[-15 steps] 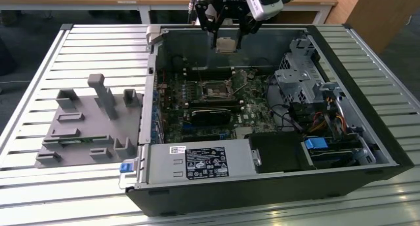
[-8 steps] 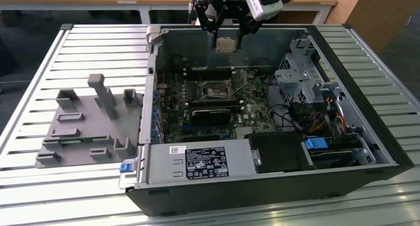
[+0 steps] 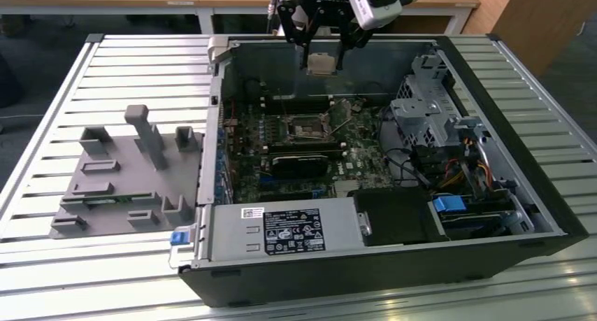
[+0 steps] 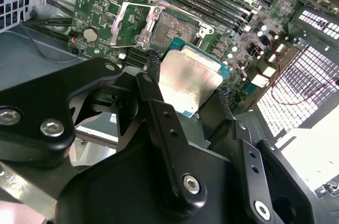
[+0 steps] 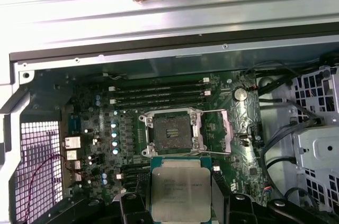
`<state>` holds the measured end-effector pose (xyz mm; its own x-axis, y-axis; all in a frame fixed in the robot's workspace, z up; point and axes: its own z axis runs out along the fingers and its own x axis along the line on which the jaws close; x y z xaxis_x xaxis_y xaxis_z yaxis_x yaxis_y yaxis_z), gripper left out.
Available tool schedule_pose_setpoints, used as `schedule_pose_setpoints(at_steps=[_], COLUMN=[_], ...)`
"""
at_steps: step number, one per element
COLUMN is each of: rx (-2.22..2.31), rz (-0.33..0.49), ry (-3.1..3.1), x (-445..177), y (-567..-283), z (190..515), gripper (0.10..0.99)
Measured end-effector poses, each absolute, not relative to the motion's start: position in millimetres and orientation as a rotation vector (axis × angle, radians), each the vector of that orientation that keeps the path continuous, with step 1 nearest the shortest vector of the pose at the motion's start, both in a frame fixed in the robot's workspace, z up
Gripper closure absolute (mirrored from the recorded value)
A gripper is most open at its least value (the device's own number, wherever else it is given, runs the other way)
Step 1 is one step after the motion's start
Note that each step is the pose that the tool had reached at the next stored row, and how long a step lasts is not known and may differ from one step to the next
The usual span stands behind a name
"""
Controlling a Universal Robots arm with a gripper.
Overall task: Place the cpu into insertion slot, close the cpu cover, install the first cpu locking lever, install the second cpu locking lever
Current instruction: 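Place the cpu into insertion slot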
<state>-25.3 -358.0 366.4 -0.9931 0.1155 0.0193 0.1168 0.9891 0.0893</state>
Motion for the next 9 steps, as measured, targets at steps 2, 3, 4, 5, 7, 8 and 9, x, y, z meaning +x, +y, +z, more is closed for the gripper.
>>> schedule_pose_setpoints(at_steps=[2,3,4,5,7,8,9], rx=[-0.187,-0.189,-0.191,-0.193,-0.196,-0.198,-0.199], rz=[-0.141,-0.141,-0.141,-0.141,-0.141,-0.141,-0.142], ry=[-3.119,-3.119,-3.119,-3.119,-3.119,-3.118,-3.118], x=[-25.3,-25.3,-25.3,-25.3,-25.3,-25.3,-25.3], y=[-358.0,-358.0,-358.0,-358.0,-358.0,-358.0,-358.0], z=[366.4,366.4,366.4,366.4,366.4,366.4,366.4], gripper=[0.545,0.545,0.545,0.545,0.545,0.545,0.545])
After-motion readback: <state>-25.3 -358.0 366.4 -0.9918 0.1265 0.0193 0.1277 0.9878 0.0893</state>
